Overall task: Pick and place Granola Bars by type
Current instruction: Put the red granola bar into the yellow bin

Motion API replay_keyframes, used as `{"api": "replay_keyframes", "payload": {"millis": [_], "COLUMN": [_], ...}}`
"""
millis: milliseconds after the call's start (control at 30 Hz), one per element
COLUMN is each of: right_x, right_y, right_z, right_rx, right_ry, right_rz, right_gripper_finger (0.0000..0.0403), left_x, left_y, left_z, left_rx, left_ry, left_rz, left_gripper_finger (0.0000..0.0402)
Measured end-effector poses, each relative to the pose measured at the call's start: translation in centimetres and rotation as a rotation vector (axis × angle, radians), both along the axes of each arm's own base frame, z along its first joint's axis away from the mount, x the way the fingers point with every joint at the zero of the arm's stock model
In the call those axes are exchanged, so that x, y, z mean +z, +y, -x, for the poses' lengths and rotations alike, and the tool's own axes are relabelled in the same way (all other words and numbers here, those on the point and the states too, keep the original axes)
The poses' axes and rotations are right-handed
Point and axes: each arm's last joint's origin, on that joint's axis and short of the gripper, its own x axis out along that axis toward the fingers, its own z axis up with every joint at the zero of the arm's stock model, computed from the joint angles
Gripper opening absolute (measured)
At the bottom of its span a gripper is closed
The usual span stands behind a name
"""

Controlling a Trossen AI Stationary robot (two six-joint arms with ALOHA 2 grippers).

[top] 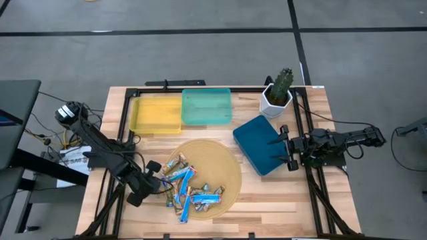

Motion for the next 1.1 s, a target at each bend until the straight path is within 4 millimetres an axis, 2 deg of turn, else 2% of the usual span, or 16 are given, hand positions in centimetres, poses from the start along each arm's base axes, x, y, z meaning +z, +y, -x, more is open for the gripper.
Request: {"api": "replay_keyframes", "payload": {"millis": [300,600,933,1100], "right_x": [0.0,0.0,0.0,0.0], "right_y": [0.0,0.0,0.0,0.0], "right_z": [0.0,0.0,0.0,0.0], "right_rx": [0.0,0.0,0.0,0.0], "right_ry": [0.0,0.0,0.0,0.0], "right_rz": [0.0,0.0,0.0,0.0], "right_gripper_finger": [0.0244,0.0244,0.0244,0.0244], "left_x": [3.7,7.6,8.2,8.2], "left_y": [1.0,2.0,2.4,2.8], "left_z": [0.1,1.2,1.6,1.1], "left_rx": [0.065,0.06,0.056,0.101], "left_ry": [-0.261,-0.487,-0.519,-0.56], "left_rz": [0.144,0.348,0.37,0.321], "left_gripper_finger": [0.002,0.002,0.002,0.002]}}
